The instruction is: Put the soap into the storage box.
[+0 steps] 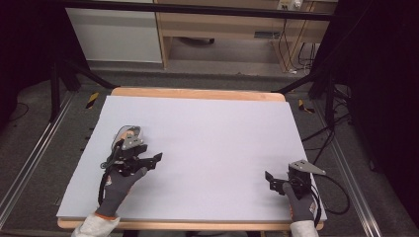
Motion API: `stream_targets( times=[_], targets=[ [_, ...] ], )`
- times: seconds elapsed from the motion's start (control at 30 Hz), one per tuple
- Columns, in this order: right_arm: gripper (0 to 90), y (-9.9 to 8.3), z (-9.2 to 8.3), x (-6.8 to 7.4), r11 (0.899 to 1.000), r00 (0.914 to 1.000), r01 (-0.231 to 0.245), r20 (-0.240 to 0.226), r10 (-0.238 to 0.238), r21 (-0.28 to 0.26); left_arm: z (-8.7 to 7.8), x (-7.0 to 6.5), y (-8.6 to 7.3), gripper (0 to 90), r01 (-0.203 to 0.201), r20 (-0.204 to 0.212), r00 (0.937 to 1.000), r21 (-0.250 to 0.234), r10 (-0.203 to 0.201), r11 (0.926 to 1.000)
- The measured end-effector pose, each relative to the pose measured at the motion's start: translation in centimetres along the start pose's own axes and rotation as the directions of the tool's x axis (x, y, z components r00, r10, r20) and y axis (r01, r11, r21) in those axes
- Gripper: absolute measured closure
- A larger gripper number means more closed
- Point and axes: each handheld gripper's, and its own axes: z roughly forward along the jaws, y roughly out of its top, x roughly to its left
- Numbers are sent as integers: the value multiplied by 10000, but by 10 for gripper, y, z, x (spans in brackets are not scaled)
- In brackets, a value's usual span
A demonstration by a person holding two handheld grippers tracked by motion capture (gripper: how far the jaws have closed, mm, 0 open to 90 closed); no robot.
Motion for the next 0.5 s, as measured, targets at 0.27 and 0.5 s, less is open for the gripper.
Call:
stream_targets(
  times=[0.27, 0.5],
  targets=[
    [49, -1, -1, 0, 10000, 10000, -67, -23, 67, 14, 3, -9, -18, 320, -180, 130, 9998, 131, 179, 9998],
    [50, -2, 0, 0, 10000, 9999, -22, -113, 22, 71, 3, -10, -36, 291, -396, 159, 9991, 436, 389, 9983]
  ],
)
